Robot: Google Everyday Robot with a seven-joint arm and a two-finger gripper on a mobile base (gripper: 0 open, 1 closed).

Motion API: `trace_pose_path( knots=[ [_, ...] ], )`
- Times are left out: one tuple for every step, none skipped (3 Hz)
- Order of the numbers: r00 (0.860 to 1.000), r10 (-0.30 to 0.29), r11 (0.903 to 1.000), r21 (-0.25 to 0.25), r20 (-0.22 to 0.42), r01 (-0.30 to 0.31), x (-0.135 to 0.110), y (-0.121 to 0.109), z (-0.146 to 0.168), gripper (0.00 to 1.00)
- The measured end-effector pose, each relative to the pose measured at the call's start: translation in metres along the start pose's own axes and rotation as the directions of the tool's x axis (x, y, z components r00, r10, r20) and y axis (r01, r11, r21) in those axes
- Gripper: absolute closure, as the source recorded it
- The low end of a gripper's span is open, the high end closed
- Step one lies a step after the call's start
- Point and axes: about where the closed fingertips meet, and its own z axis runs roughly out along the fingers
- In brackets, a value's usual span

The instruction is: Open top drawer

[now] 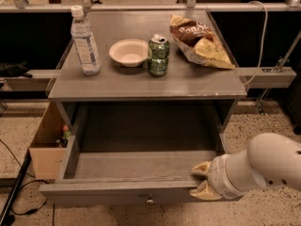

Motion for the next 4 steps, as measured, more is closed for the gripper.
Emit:
trace_pose_path(
  knots=[
    [1.0,-0.009,0.9998,-0.018,0.0,0.009,-0.0033,0.0126,-0.0016,1.0],
    [1.0,-0.009,0.9998,-0.018,0.0,0.009,-0.0033,0.0126,-0.0016,0.76],
    [1.0,-0.009,0.9998,-0.018,0.0,0.009,-0.0033,0.0126,-0.0016,0.53],
    [1.0,-0.009,0.9998,-0.018,0.0,0.009,-0.0033,0.0126,-0.0016,0.3]
  ],
)
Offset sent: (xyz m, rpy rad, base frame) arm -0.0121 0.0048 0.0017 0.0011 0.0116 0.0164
